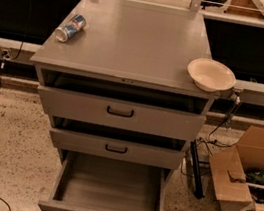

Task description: Close bottom drawer

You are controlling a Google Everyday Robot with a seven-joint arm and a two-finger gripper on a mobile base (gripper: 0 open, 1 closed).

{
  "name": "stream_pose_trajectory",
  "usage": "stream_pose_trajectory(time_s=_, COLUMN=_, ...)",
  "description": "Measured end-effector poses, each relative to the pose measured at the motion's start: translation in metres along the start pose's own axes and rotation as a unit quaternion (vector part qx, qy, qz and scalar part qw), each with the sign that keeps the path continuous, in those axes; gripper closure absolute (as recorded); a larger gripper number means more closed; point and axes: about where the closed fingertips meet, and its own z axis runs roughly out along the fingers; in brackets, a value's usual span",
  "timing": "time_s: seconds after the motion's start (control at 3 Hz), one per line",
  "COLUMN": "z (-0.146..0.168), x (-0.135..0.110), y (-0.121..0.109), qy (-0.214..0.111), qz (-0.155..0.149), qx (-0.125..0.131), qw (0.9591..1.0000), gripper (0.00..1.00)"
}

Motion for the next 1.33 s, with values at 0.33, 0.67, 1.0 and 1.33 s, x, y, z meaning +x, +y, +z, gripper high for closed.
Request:
stream_pose_trajectory(time_s=0.33, z=0.0191, x=0.0078, y=-0.0003, qy=0.004, qz=0.016, qx=-0.008, qw=0.9998, gripper=1.0)
stream_pose_trajectory(time_s=0.67, z=0.0207, x=0.0081, y=-0.0005, qy=0.004, qz=0.017, qx=-0.009, qw=0.9998, gripper=1.0)
stream_pose_trajectory(time_s=1.0, z=0.0219, x=0.0078, y=0.005, qy=0.008, qz=0.015, qx=-0.008, qw=0.9998, gripper=1.0)
stream_pose_trajectory(time_s=1.33, z=0.0262, x=0.0106, y=0.0066, qy=0.013, qz=0.015, qx=0.001, qw=0.9998, gripper=1.0)
